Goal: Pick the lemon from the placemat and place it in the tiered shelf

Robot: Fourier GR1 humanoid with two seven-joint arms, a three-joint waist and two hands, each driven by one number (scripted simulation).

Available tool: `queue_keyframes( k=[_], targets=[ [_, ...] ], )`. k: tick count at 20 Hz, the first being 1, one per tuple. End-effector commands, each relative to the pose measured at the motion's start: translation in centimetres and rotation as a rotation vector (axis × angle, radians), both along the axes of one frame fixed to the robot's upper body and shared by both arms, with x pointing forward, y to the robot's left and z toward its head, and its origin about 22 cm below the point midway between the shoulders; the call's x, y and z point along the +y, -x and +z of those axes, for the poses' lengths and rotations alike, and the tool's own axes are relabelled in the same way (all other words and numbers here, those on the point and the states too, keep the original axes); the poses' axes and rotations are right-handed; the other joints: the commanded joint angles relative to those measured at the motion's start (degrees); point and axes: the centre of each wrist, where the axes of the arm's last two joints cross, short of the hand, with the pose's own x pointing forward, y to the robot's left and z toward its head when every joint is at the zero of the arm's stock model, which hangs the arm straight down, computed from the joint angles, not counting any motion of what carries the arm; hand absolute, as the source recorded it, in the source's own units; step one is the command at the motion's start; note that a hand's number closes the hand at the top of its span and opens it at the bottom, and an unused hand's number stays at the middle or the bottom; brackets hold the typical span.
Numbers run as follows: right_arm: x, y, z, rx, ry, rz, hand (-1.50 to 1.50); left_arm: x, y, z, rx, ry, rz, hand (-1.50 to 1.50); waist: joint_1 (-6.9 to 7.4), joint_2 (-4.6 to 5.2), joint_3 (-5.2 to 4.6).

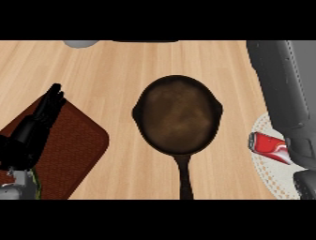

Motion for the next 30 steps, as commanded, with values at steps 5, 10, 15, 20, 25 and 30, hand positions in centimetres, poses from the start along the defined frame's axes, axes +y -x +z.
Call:
queue_keyframes(
  k=[5,10,15,20,25,30],
  targets=[
    [-1.7,1.4,4.1,-0.457,-0.452,0.136,1.5,-0.2,0.2,-0.1,0.003,-0.009,-0.022,0.0,1.43,0.61,0.26],
    [-5.7,-0.9,1.7,-0.502,-0.477,0.144,1.5,0.1,-0.4,0.2,-0.025,-0.007,-0.024,0.0,1.34,0.76,0.08],
    [-12.1,-1.9,-1.5,0.141,0.314,-0.144,1.5,0.1,-0.4,0.8,-0.013,-0.011,-0.001,0.0,-0.19,0.51,-0.38],
    [-13.3,-2.4,2.0,0.182,0.443,-0.179,1.5,-0.8,-1.0,1.2,-0.017,-0.01,-0.011,0.0,1.01,0.56,-0.02],
    [-14.1,-2.7,4.3,0.135,0.518,-0.163,1.5,1.6,-0.6,1.5,-0.031,0.002,-0.032,0.0,1.65,0.58,-0.01],
    [-13.7,-3.1,5.3,0.041,0.426,0.01,1.5,-0.6,-0.9,0.9,-0.01,-0.005,-0.042,0.0,2.16,0.9,0.06]
  ],
)
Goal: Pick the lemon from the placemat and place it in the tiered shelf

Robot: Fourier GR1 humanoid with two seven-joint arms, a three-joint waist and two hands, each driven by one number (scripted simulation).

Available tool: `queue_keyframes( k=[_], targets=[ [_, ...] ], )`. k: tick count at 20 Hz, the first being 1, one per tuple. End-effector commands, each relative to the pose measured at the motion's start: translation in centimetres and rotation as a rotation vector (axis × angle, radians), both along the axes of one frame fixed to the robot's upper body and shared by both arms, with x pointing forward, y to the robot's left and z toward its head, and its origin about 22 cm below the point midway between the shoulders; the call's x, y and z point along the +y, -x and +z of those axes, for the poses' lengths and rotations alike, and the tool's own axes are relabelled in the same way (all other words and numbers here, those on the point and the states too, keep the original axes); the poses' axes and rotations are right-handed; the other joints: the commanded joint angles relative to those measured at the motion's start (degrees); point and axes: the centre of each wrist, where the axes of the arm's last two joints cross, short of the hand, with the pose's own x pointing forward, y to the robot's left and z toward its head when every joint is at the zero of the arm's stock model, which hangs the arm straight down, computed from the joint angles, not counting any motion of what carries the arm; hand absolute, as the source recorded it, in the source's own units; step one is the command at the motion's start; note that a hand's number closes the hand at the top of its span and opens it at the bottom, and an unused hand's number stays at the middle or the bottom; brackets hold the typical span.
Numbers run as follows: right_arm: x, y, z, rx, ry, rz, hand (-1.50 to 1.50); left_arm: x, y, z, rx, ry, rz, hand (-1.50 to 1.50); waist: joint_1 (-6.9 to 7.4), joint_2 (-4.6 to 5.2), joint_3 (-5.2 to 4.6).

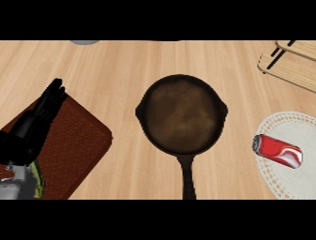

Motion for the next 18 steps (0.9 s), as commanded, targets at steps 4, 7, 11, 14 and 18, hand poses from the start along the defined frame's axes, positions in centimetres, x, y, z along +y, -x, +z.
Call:
queue_keyframes(
  k=[4,7,11,14,18],
  targets=[
    [-2.4,-0.5,-2.3,0.111,-0.044,0.088,1.5,-1.0,0.8,-0.4,0.005,0.003,0.01,0.0,0.12,-0.06,0.05],
    [-2.6,-0.3,0.3,0.267,-0.042,0.11,1.5,-1.8,-0.1,-0.3,-0.006,0.012,-0.003,0.0,0.63,0.27,0.0],
    [-3.9,-0.3,-1.6,0.383,-0.059,0.169,1.5,0.2,-0.8,0.1,-0.006,-0.006,0.0,0.0,0.11,0.19,0.01],
    [-2.7,-0.9,-3.9,0.451,-0.073,0.163,1.5,-0.9,-0.9,0.4,-0.008,0.014,0.009,0.0,-0.08,0.03,0.02],
    [-4.9,-0.3,-5.0,0.38,-0.118,0.086,1.5,0.2,0.0,0.0,-0.012,-0.006,0.001,0.0,0.19,0.09,0.04]
  ],
)
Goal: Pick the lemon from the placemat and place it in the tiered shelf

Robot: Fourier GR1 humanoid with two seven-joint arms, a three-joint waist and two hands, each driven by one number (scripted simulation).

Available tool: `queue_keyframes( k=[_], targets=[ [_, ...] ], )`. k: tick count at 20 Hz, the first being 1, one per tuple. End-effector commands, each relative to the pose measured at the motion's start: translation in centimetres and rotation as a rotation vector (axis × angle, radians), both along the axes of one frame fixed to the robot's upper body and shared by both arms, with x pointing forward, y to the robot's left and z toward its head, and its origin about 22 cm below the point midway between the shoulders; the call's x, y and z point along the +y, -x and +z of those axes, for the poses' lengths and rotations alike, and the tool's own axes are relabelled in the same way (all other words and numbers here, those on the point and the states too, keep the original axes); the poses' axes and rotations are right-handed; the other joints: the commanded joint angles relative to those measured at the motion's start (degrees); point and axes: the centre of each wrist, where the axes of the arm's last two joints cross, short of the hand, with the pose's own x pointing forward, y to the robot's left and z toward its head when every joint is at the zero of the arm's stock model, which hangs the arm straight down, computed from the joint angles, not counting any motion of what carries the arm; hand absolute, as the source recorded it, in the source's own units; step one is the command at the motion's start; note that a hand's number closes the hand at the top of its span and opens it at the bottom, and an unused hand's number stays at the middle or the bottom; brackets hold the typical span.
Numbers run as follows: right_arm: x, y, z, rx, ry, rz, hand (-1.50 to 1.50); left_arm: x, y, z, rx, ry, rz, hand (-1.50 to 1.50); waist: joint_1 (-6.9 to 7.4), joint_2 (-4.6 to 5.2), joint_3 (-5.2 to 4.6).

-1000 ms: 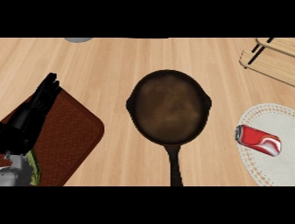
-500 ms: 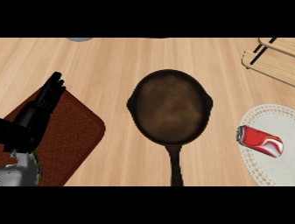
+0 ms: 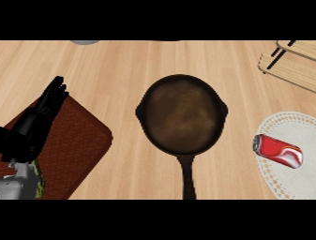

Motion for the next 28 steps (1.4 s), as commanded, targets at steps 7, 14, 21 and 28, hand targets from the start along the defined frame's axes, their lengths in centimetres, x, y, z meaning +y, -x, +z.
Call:
queue_keyframes(
  k=[7,14,21,28],
  targets=[
    [-3.8,1.4,-0.8,-0.241,0.005,-0.361,1.5,0.5,0.1,-0.7,0.012,0.002,0.028,0.0,-0.76,0.19,0.03],
    [-5.8,2.1,0.5,0.376,0.302,-0.423,-1.5,2.0,-0.5,0.9,0.025,-0.008,0.028,0.0,-0.82,-0.28,-0.04],
    [-4.7,2.4,4.9,-0.035,0.149,-0.514,-1.5,0.7,0.7,-0.1,0.023,0.011,0.016,0.0,-0.99,-0.55,0.03],
    [-3.1,3.3,10.9,-0.349,-0.044,-0.465,-1.5,-0.1,1.1,0.2,0.012,0.008,0.011,0.0,-0.75,-0.65,0.05]
  ],
)
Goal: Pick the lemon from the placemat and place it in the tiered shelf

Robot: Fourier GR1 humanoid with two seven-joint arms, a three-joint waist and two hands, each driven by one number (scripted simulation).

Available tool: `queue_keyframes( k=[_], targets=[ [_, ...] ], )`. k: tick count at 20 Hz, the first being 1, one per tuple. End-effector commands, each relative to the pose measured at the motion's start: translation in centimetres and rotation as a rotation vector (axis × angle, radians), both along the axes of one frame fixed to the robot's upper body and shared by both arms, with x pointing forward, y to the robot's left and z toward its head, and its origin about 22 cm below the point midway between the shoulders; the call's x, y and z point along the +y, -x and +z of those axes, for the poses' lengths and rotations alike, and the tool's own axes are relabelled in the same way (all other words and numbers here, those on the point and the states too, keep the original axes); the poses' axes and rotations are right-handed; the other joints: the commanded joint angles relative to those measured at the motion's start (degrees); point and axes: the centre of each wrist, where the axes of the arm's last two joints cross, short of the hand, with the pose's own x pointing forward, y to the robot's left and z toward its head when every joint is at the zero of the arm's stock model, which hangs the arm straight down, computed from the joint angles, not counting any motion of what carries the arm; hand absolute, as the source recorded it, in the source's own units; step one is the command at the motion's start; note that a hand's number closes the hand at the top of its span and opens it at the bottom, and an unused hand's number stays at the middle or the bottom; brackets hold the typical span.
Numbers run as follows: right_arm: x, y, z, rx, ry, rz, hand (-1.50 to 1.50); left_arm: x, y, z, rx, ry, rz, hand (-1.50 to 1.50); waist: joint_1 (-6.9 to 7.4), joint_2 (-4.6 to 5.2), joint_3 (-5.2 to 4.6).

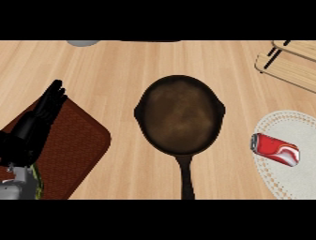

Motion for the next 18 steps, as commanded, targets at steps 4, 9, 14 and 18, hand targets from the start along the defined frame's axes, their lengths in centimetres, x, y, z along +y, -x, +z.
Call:
queue_keyframes(
  k=[4,9,14,18],
  targets=[
    [0.9,2.7,8.3,-0.367,-0.135,-0.022,-1.5,0.2,0.0,-0.2,0.006,-0.013,0.0,0.0,-0.44,-0.19,-0.03],
    [-2.1,6.4,12.2,-0.613,-0.356,-0.054,-1.5,1.7,0.4,-0.5,0.021,-0.015,0.045,0.0,-2.54,-1.08,0.02],
    [-4.8,10.5,14.5,-0.691,-0.484,-0.058,-1.5,2.5,1.4,-1.2,0.02,-0.028,0.066,0.0,-4.15,-1.68,-0.01],
    [-6.3,13.4,14.5,-0.714,-0.497,-0.008,-1.5,3.0,1.7,-0.8,0.04,-0.016,0.093,0.0,-4.85,-1.89,0.05]
  ],
)
